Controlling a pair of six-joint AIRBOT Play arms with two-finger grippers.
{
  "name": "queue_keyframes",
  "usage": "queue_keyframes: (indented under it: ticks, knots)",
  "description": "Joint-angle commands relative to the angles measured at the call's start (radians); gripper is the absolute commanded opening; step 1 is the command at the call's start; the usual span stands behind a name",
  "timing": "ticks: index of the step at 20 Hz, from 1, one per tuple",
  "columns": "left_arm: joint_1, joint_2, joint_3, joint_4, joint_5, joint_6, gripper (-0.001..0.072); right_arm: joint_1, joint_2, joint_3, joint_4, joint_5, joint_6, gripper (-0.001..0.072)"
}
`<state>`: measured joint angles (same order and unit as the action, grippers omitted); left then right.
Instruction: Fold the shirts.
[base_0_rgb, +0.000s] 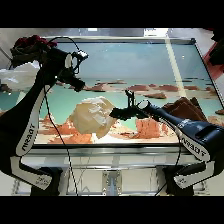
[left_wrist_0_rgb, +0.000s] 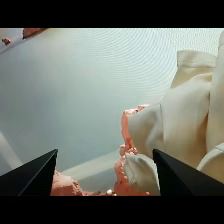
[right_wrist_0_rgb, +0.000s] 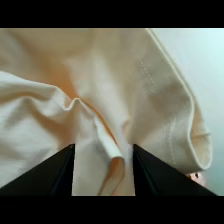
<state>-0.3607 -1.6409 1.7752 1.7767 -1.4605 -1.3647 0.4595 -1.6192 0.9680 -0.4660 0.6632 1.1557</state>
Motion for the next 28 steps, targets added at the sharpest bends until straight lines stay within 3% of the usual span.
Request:
queue_keyframes:
  ticks: [1,2,3,6,12,15,20,24,25,26,27,28]
  knots:
    - [-0.001,0.000,0.001,0.002,0.001,0.000,0.0706,0.005,-0.008,0.059,0.011,0.059,-0.033,0.0238]
    - [-0.001,0.000,0.001,0.003,0.001,0.000,0.0706,0.003,-0.007,0.090,-0.018,0.080,-0.031,0.0084]
    - [0.000,0.000,0.001,0.007,0.001,0.002,0.0706,-0.003,-0.006,0.119,-0.035,0.111,-0.030,0.0035]
    - [0.000,0.000,0.001,0.014,-0.001,0.001,0.0703,-0.049,0.010,0.197,-0.103,0.210,0.016,0.0033]
    - [0.000,0.000,-0.095,-0.094,0.053,-0.049,0.0702,-0.201,0.110,0.293,-0.533,0.440,0.226,0.0033]
    - [0.000,0.000,-0.195,-0.222,0.069,0.003,0.0702,-0.268,0.173,0.295,-0.632,0.464,0.254,0.0033]
    - [0.000,0.000,-0.324,-0.289,0.135,0.065,0.0701,-0.352,0.206,0.299,-0.658,0.501,0.259,0.0032]
    - [0.000,0.000,-0.327,-0.460,0.148,0.217,0.0690,-0.358,0.206,0.299,-0.678,0.501,0.259,0.0032]
    - [0.000,0.000,-0.330,-0.459,0.134,0.252,0.0602,-0.358,0.206,0.299,-0.687,0.502,0.260,0.0032]
    - [0.004,0.000,-0.335,-0.461,0.108,0.317,0.0432,-0.358,0.206,0.299,-0.694,0.502,0.260,0.0032]
    - [0.011,0.000,-0.338,-0.463,0.082,0.368,0.0377,-0.358,0.206,0.299,-0.695,0.503,0.260,0.0032]
    - [0.026,0.000,-0.342,-0.470,0.065,0.399,0.0374,-0.358,0.206,0.299,-0.694,0.502,0.262,0.0032]
